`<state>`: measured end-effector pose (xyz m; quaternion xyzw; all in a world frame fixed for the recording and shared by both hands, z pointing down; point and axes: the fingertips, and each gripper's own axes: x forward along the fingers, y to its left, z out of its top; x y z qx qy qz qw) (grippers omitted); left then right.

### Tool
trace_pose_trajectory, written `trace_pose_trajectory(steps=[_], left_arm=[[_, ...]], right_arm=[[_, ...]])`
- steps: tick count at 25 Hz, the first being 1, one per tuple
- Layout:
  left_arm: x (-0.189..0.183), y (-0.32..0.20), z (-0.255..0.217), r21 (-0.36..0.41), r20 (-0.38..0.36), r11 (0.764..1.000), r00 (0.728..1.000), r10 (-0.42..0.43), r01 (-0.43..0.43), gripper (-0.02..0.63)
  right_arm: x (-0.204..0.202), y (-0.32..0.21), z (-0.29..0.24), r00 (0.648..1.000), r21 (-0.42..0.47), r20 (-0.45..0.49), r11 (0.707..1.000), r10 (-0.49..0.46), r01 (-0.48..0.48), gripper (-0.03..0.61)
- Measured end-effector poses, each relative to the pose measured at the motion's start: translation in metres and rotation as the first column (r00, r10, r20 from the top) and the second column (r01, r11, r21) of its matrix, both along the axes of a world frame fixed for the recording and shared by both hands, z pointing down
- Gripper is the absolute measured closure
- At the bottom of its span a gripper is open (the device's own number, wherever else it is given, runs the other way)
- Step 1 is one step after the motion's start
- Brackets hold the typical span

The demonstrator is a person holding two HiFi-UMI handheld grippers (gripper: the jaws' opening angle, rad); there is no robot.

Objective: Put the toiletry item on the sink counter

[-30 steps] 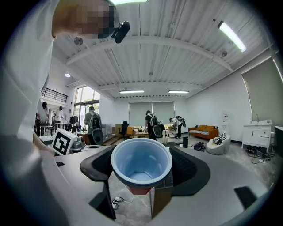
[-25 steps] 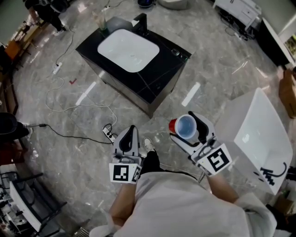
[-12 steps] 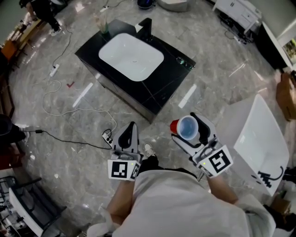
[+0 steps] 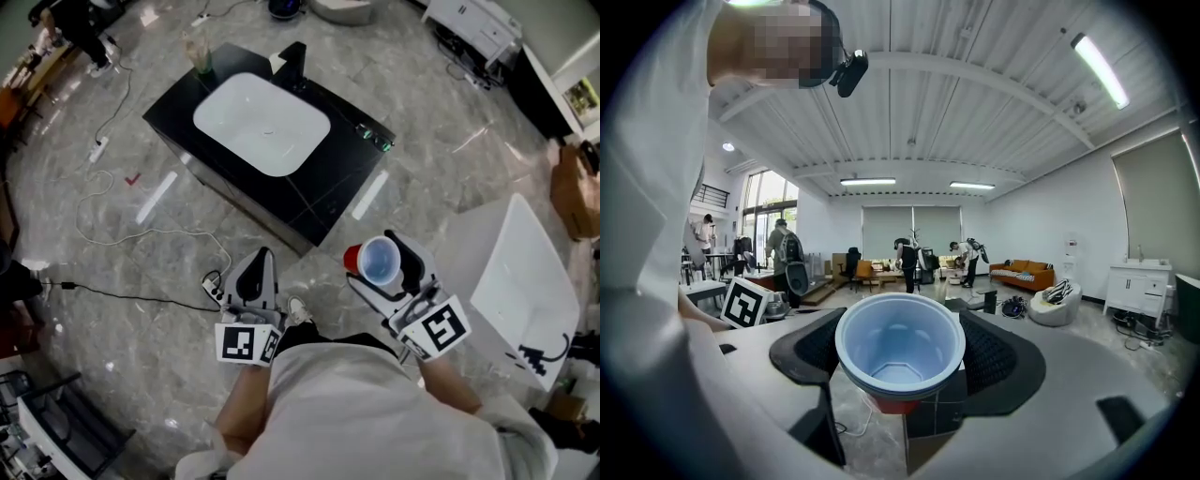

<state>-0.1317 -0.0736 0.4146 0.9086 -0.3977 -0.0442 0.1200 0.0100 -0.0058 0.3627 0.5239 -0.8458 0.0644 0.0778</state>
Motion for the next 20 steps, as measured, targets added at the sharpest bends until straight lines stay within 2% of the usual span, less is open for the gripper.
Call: trace_pose_trajectory(steps=[13, 20], left_arm=[[0.0, -0.016, 0.01, -0.03, -0.031, 0.999, 0.999, 0.024, -0.025, 0.612], [0.0, -0.019, 0.005, -0.018, -0.046, 0.999, 0.998, 0.032, -0.033, 0.612]], right_arm=[[0.009, -0.007, 0.002, 0.997, -0.032, -0.018, 0.997, 0.068, -0.069, 0.206], [0.017, -0.007, -0.011, 0.995, 0.005, -0.031, 0.995, 0.097, -0.097, 0.206]])
